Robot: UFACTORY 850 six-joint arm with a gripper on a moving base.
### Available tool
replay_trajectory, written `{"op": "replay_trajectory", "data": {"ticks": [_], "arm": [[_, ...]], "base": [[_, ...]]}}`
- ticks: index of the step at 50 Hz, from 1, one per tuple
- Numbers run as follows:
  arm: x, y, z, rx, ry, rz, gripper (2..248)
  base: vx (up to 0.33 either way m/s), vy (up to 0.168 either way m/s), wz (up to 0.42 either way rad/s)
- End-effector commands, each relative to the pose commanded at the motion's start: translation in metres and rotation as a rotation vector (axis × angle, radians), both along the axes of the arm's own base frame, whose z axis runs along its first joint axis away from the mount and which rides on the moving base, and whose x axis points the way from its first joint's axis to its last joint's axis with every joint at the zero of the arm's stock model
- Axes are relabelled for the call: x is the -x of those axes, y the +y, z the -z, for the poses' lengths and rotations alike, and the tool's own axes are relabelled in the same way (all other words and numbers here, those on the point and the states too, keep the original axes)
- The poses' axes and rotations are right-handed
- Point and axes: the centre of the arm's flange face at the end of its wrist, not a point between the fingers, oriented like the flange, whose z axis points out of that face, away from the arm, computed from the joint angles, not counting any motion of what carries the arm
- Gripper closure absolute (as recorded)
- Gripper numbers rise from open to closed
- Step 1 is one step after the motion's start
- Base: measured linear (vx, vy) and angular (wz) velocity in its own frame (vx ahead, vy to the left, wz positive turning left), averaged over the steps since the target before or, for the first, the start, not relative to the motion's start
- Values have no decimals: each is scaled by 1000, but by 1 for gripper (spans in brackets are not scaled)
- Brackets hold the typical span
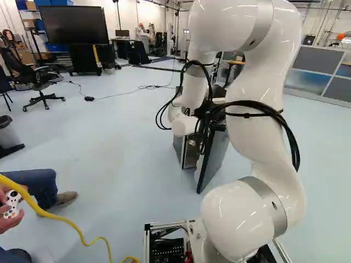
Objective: Grab a drink from the fridge
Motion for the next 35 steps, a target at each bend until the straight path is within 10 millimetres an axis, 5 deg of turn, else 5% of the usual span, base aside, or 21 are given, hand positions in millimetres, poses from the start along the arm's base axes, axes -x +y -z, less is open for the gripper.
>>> {"op": "replay_trajectory", "data": {"ticks": [16, 35], "arm": [[9, -12, 0, -4, 6, 59, 3], [42, -30, -1, -9, 33, 152, 3]], "base": [[0, 0, 0], [0, 0, 0]]}}
